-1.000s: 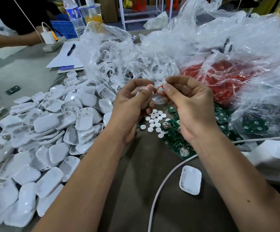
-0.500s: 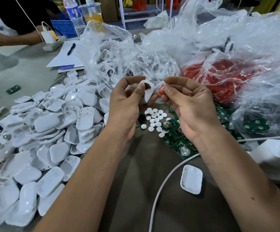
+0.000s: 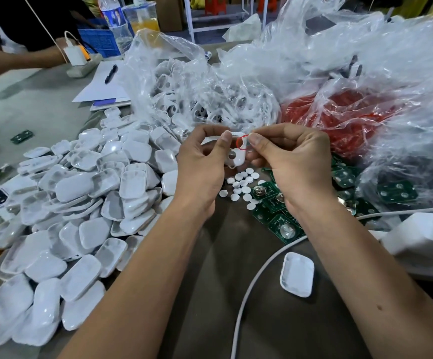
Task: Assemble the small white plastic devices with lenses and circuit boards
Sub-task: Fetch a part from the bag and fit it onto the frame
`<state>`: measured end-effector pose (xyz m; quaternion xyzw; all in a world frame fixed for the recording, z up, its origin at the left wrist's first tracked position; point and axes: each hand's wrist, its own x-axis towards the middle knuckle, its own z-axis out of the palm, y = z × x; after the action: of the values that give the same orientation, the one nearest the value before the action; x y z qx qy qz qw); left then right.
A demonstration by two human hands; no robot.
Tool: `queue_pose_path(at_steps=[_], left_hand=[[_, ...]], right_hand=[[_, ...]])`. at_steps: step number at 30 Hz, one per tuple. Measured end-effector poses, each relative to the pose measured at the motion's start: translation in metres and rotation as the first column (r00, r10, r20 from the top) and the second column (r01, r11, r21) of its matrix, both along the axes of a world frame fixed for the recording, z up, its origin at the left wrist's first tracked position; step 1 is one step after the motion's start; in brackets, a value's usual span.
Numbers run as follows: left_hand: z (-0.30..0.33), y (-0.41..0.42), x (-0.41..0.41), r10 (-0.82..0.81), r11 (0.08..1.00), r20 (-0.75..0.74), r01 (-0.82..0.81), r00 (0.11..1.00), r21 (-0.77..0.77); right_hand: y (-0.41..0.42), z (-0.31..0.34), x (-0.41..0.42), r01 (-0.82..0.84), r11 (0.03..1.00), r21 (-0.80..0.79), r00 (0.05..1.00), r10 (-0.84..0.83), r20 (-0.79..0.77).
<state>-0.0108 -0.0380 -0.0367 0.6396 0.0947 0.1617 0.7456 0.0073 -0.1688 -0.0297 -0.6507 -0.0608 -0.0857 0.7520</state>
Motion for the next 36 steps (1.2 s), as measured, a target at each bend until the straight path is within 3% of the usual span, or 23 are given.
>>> queue_pose_path(at_steps=[4,8,14,19,23,36], left_hand=[[0.003,-0.006,-0.001,-0.024,0.998,-0.037,0.022,0.999,-0.055],[0.001,-0.008,-0.002,-0.009,1.000,-0.025,0.009,1.000,-0.004],[0.002,-0.011,-0.002,-0.066,0.989,-0.052,0.058,0.996,-0.139],[0.001,-0.012,-0.003,-0.057,0.990,-0.027,0.053,0.998,-0.132],[0.000,-0.013,-0.003,-0.052,0.996,-0.021,0.051,0.998,-0.075],[0.000,-0.011,-0.003,-0.064,0.993,0.022,0.066,0.998,-0.093]], right_hand=[[-0.002,-0.003,0.002,0.058,0.996,-0.067,0.998,-0.058,0.011],[-0.003,-0.006,0.004,0.113,0.983,-0.143,0.992,-0.104,0.069],[-0.004,-0.008,0.007,0.207,0.947,-0.246,0.973,-0.172,0.156],[-0.004,-0.005,0.004,0.267,0.912,-0.312,0.952,-0.198,0.235],[-0.003,-0.004,0.003,0.282,0.906,-0.316,0.943,-0.200,0.266],[-0.003,-0.004,0.004,0.227,0.930,-0.287,0.958,-0.161,0.238]])
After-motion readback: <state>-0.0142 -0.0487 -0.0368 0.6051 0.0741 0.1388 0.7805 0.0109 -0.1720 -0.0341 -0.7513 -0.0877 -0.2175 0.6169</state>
